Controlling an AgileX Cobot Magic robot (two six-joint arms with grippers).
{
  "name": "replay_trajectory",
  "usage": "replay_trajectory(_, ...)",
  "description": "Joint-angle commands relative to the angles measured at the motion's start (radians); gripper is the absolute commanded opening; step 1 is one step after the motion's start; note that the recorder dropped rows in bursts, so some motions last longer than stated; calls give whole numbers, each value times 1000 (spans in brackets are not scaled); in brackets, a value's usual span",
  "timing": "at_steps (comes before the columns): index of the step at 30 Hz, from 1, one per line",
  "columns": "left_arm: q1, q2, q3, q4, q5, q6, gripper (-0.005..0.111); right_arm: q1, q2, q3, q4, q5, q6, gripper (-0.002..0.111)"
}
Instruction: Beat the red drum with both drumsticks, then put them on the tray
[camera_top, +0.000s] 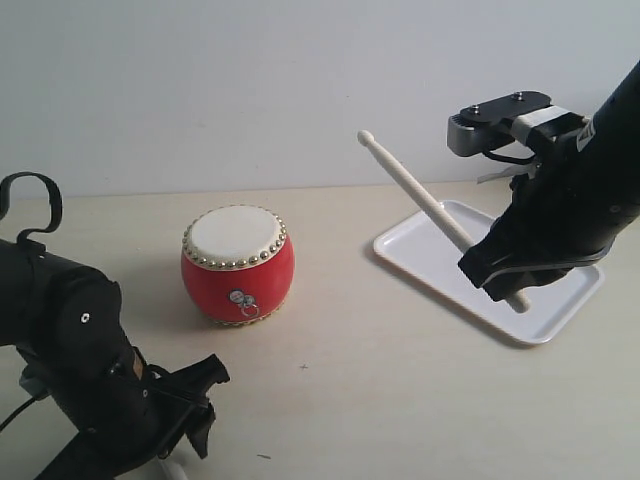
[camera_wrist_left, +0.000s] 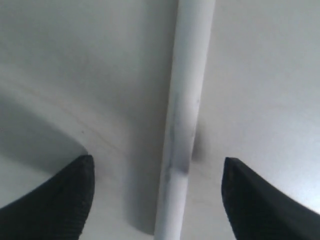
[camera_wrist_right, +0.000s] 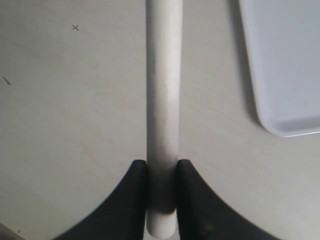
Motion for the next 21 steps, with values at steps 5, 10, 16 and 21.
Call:
replay_trajectory(5,-5,7,4,-34,-12,24,37,-3,-5,1,4,-14,-10,0)
replay_trajectory(10,-5,8,4,-19,-5,29,0,-3,-5,1,4,-14,-10,0)
replay_trajectory(16,-5,-12,4,-15,21,230,0,-3,-5,1,4,-14,-10,0)
replay_trajectory(21,22,-101,-2,-15,21,451,0,-3,-5,1,-7,0,-14,0)
